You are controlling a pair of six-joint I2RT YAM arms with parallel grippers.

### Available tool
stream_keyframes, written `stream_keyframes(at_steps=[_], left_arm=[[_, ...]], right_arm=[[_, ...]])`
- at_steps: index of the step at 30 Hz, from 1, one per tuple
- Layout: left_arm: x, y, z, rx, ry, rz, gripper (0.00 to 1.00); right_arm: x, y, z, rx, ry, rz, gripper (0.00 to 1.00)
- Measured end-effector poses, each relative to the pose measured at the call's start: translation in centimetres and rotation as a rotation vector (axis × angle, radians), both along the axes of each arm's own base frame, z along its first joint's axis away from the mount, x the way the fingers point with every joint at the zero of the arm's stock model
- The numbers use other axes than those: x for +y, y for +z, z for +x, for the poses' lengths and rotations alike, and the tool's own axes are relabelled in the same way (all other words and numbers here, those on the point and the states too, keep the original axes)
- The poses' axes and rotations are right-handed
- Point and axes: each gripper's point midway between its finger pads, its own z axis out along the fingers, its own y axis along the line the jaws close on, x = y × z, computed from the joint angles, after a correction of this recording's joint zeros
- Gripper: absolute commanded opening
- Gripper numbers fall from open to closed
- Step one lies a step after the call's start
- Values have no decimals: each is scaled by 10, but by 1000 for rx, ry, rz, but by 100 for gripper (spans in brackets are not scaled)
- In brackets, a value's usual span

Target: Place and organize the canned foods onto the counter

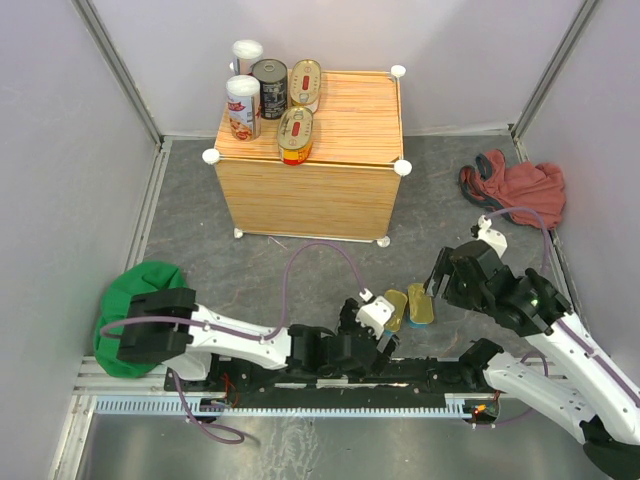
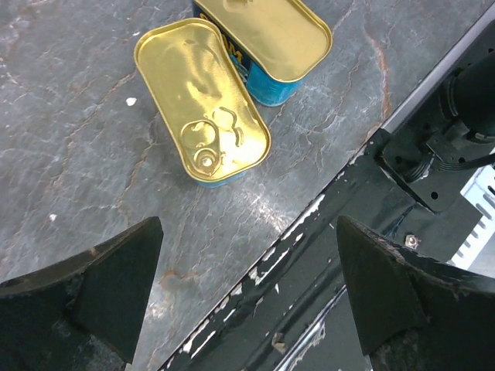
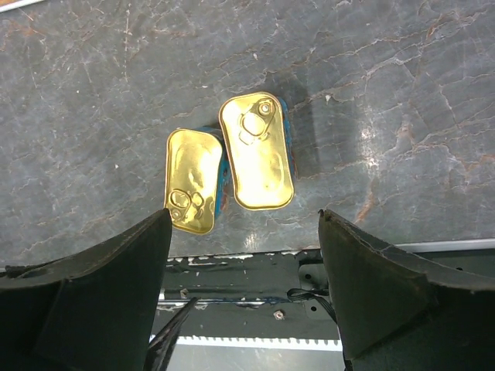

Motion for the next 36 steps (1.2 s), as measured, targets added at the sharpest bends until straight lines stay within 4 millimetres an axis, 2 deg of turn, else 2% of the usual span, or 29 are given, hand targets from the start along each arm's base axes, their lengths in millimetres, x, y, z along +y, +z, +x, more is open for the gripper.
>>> stream_keyframes(at_steps=[5, 12, 18, 25, 30, 36], left_arm=[[-14, -17, 1, -16, 0, -3, 99], [-21, -39, 11, -60, 50, 26, 99], [-26, -44, 21, -100, 103, 20, 99], [-42, -43, 29, -130, 147, -11, 100], [-46, -49, 37, -145, 176, -2, 95], [-44, -55, 51, -148, 210, 11, 83]], right_arm=[[-1, 10, 0, -14, -5, 10, 84], [-2, 18, -2, -24, -3, 14, 84], [-3, 26, -1, -39, 8, 13, 84], [-3, 30, -1, -36, 25, -5, 84], [-3, 36, 1, -41, 41, -19, 84], [-6, 41, 3, -56, 48, -38, 83]])
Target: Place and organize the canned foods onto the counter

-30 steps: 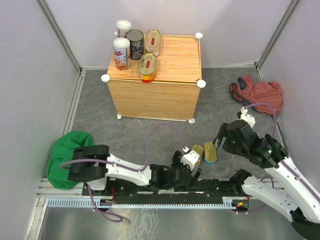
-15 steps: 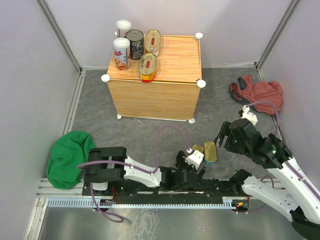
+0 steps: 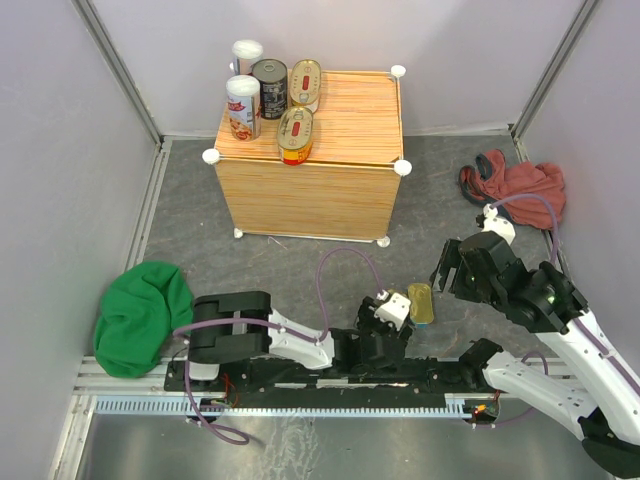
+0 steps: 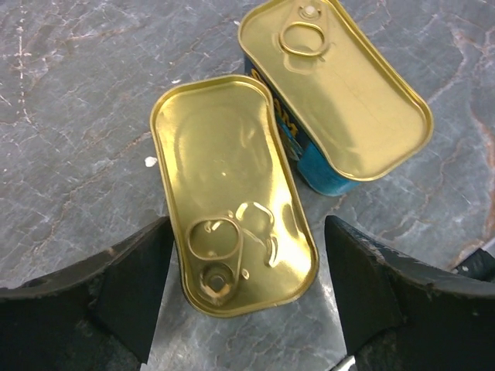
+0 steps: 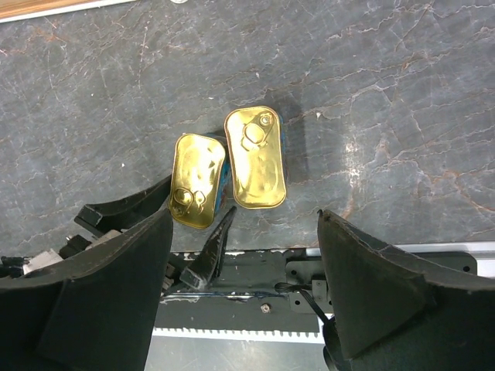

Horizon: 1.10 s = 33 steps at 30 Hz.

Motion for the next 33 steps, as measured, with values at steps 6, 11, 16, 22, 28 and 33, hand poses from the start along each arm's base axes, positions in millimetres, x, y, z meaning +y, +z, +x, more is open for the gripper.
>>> stream_keyframes(at_steps=[6, 11, 16, 22, 28, 33], left_arm=[[1, -2, 10, 3, 20, -7, 70], [-2, -2, 11, 4, 12, -13, 58], [-3, -2, 11, 8, 1, -15, 44], [-4, -2, 11, 9, -3, -16, 26], [-1, 2, 9, 18, -14, -10, 3], [8, 16, 9, 18, -13, -1, 3]], right_arm=[[-1, -1, 0, 5, 5, -13, 83], [-1, -2, 0, 8, 8, -18, 83], [-1, -2, 0, 8, 8, -18, 83], [-1, -2, 0, 7, 8, -18, 83], [-1, -1, 0, 5, 8, -15, 83], [-1, 1, 0, -8, 7, -5, 83]])
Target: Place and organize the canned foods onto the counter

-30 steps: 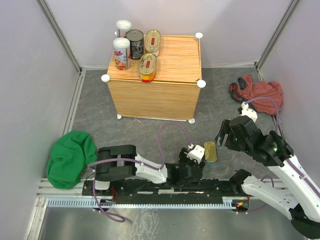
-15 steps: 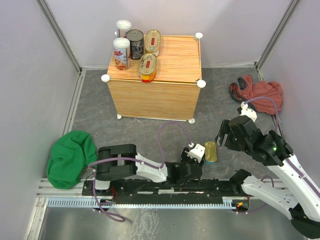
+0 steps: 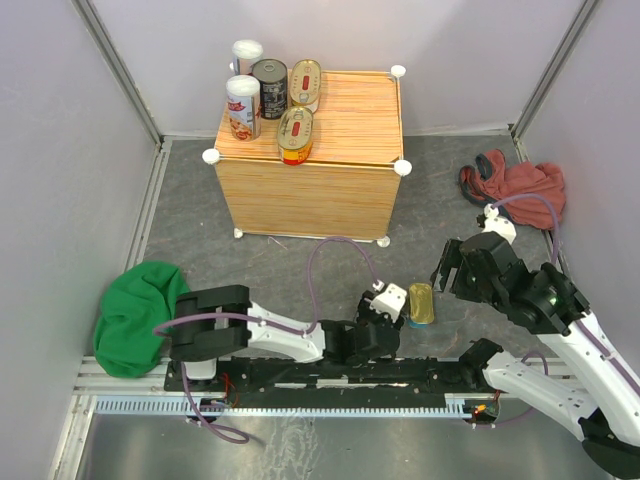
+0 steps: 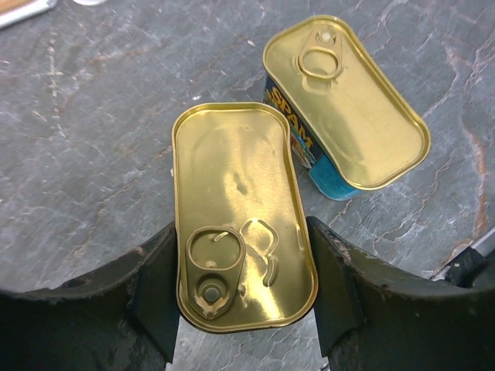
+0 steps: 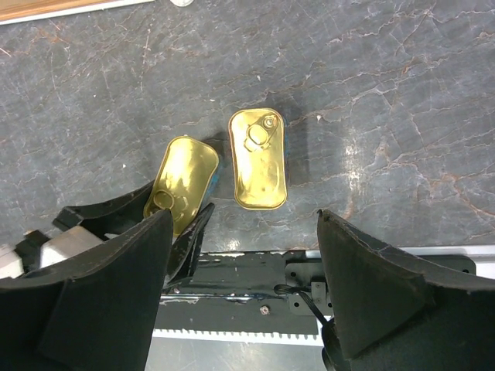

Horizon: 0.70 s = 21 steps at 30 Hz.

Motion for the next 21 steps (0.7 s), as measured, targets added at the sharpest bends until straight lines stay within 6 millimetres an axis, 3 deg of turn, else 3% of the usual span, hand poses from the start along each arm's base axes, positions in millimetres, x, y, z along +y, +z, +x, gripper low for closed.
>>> stream_keyframes(at_steps=[5, 14, 17, 21], left_arm=[[10, 35, 3, -18, 24, -34, 3], [33, 80, 4, -46, 52, -44, 3], [38, 107, 0, -60, 55, -67, 3], [37, 170, -6, -89, 61, -150, 3]], right_arm=[[1, 1, 1, -6, 0, 5, 83], [2, -4, 2, -4, 0, 3, 83], [2, -6, 2, -1, 0, 1, 83], [5, -4, 6, -16, 0, 12, 83]])
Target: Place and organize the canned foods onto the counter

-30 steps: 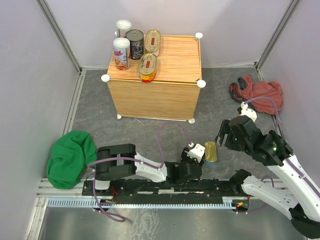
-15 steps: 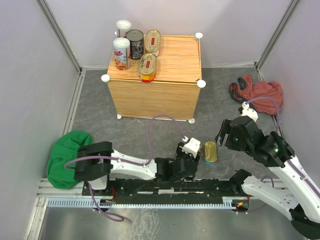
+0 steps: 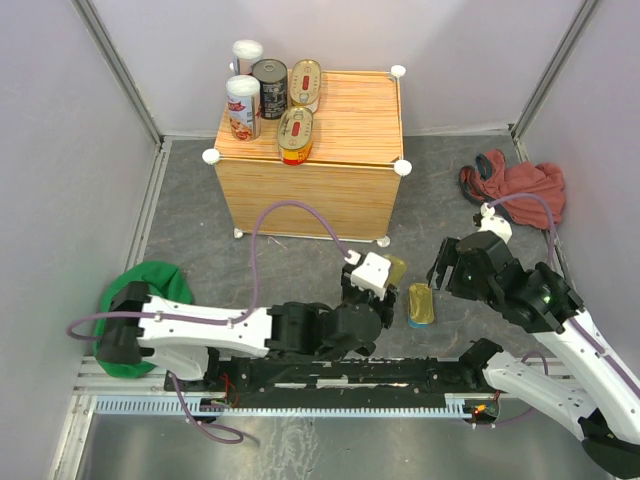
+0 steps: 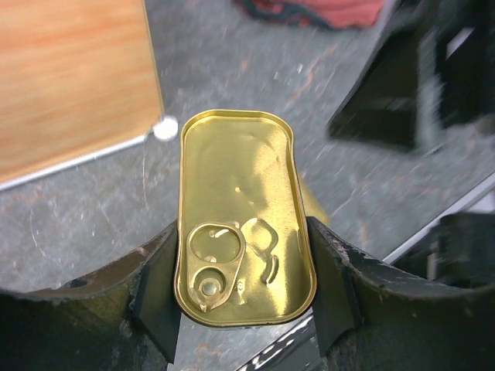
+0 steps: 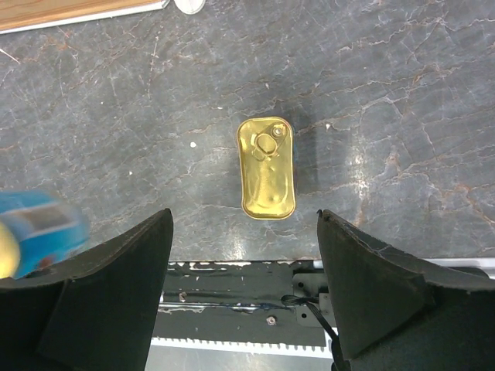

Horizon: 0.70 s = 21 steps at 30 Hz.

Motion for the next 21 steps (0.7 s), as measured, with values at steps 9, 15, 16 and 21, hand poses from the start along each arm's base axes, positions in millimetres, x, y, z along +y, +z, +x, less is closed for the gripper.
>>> stream_keyframes(at_steps=[9, 15, 16, 21], left_arm=[[11, 149, 12, -131, 66, -128, 3], [19, 192, 58, -176, 154, -125, 3], [21, 194, 70, -180, 173, -114, 3], [25, 202, 137, -182, 247, -61, 3]], right_arm=[[3, 3, 4, -14, -1, 13, 83], [3, 4, 3, -23, -1, 21, 83], [3, 5, 3, -25, -1, 23, 83], [3, 5, 3, -28, 2, 28, 83]])
